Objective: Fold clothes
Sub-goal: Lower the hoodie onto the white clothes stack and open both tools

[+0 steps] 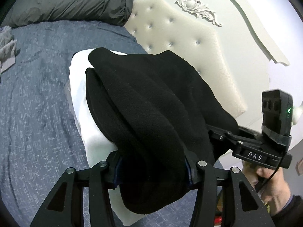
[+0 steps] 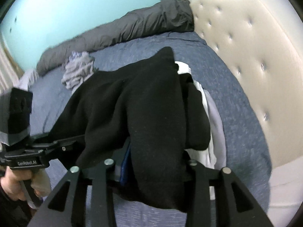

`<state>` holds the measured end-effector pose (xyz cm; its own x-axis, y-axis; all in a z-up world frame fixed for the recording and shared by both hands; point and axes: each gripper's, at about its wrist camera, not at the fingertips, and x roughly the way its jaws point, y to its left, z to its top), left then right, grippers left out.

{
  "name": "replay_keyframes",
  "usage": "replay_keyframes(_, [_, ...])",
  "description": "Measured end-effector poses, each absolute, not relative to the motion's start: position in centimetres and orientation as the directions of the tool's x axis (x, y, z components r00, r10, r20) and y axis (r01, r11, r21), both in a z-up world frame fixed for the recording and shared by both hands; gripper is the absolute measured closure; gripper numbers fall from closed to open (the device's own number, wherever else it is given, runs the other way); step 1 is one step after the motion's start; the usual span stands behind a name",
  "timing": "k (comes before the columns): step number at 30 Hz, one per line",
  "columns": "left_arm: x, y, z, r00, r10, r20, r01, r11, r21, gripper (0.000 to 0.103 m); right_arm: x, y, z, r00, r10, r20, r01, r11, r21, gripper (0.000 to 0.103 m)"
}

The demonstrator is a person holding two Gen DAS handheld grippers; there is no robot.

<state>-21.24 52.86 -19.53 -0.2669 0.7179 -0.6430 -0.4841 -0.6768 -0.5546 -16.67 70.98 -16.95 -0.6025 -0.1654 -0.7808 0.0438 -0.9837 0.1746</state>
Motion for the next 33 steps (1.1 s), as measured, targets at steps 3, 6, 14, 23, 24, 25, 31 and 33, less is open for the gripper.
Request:
replay_keyframes(3, [-21.3,51.7,-18.7,-0.265,0.723,-0.638,-0.484,-0.672,-0.56,0.045,-16.1,71.7,-16.9,-0.626,-0.183,-0.758,0.011,-0.974,0.225,0.054])
replay_keyframes(6, [-21.0,50.3,-17.3,-0.312,0.709,-0.633,-0.513,-0.686,-0.516,0.044,-15.5,72.4,-16.9,-0.649,-0.198,-0.734,-0.02,-0.961,0.276,0.053])
replay_keyframes(14, [-21.6,48.6,-14.4,-0.384,0.667,-0.638,-0.594,-0.708,-0.383,0.044,-13.7,73.9,-15.3,-0.725,-0.117,-0.679,-0.125,-0.947,0.296,0.041])
replay_keyframes(23, [-21.1,50.4,-13.9,-0.377,0.656,-0.654,-0.662,-0.685,-0.305,0.044,-13.7,71.7,-10.2,-0.827,-0.082,-0.556,-0.086,-0.959,0.269,0.07])
replay_keyframes(24, [-21.2,50.6,-14.1,-0.379,0.65,-0.659,-0.661,-0.689,-0.299,0.044,-14.5,71.0,-10.3,-0.812,-0.093,-0.576,-0.07,-0.965,0.253,0.074])
replay_keyframes(25, [-21.2,50.7,-14.3,-0.379,0.645,-0.663,-0.658,-0.692,-0.297,0.044,-15.2,70.3,-10.7,-0.795,-0.099,-0.598,-0.059,-0.969,0.239,0.081])
replay_keyframes(31, [-21.3,51.6,-16.2,-0.371,0.624,-0.687,-0.666,-0.695,-0.272,0.044,-17.2,69.5,-14.5,-0.721,-0.075,-0.689,-0.08,-0.978,0.191,0.1])
replay_keyframes(33, [-21.2,51.8,-16.8,-0.368,0.624,-0.69,-0.672,-0.691,-0.267,0.044,-17.3,70.8,-15.6,-0.714,-0.065,-0.697,-0.124,-0.968,0.217,0.103])
